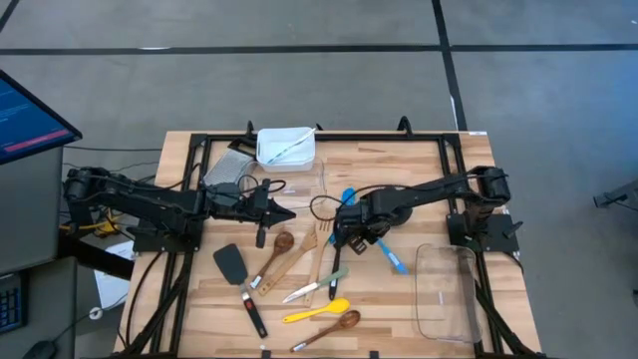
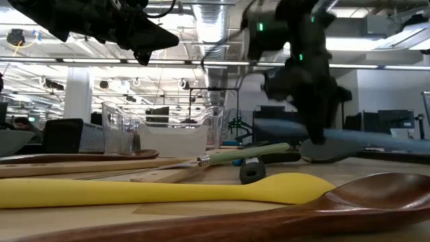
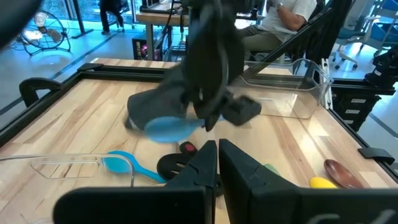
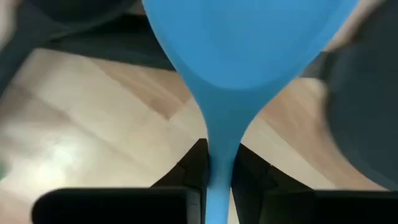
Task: Pick & Place Kitchen Items
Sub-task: Put the blue serving spoon into the bottom transparent bin
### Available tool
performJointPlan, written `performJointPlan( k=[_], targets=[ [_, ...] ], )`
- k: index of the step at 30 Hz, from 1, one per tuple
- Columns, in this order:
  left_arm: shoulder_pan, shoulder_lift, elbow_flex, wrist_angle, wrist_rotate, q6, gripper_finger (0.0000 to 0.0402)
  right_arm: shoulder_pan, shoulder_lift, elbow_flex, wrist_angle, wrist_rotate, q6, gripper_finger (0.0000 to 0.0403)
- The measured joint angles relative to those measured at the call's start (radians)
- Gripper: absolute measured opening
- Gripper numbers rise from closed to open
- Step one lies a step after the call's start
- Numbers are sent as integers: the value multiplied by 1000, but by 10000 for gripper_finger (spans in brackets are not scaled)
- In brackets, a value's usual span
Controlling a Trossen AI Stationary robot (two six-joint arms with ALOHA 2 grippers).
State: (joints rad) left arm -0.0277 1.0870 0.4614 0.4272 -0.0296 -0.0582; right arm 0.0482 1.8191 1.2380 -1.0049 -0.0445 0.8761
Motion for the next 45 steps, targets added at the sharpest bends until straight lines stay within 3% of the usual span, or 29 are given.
performJointPlan(
  k=[18, 27, 35, 45],
  targets=[
    [0, 0, 0, 1, 0, -2, 3, -37, -358, 145, -128, 356, 12, 39],
    [0, 0, 0, 0, 0, -2, 3, -26, -503, 162, -190, 387, 70, 43],
    [0, 0, 0, 0, 0, -2, 3, 79, -575, 162, -368, 412, 261, 44],
    [0, 0, 0, 0, 0, -1, 3, 306, -567, 162, -482, 446, 537, 42]
  ],
)
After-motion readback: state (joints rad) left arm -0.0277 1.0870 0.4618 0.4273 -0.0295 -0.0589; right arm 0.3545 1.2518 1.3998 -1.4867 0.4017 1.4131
